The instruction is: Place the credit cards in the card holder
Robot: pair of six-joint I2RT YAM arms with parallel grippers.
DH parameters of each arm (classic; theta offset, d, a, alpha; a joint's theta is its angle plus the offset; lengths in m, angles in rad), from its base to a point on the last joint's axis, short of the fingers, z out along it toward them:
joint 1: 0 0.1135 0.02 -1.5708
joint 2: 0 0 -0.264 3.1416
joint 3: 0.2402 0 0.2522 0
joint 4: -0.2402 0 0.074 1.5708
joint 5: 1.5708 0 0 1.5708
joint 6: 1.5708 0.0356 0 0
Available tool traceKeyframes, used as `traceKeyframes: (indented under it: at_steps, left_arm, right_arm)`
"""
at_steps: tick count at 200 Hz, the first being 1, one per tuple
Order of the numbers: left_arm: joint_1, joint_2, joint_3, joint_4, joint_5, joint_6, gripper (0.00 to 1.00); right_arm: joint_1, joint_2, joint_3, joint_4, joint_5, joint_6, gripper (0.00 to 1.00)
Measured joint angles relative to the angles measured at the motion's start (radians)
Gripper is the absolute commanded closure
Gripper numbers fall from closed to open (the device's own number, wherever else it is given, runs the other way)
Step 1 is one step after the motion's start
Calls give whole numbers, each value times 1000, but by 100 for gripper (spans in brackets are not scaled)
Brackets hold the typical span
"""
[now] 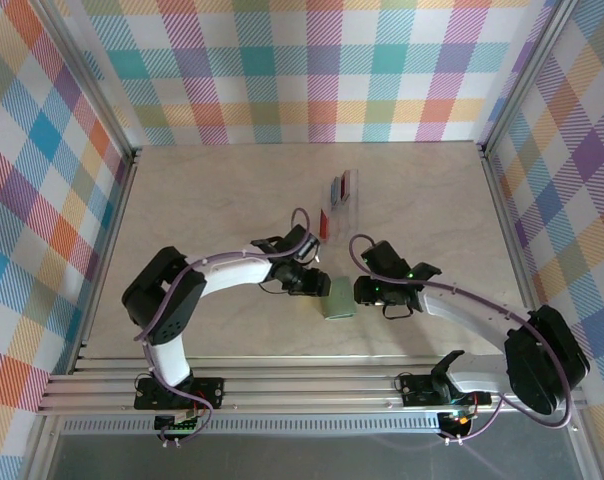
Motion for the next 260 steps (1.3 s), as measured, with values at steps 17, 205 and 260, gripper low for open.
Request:
traceKeyframes:
  at_steps: [17,205,260]
  left_arm:
    - [-16,25,15,-14,-19,14,52]
    - [-32,48,34,-45,-79,31,56]
    - [-31,50,34,-40,-64,23,56]
  right_arm:
    - [-9,7,-3,11,-8,0,67]
    - [-44,-35,-17,72,-100,-23,100]
    - [-44,11,-17,109,-172,-26,100]
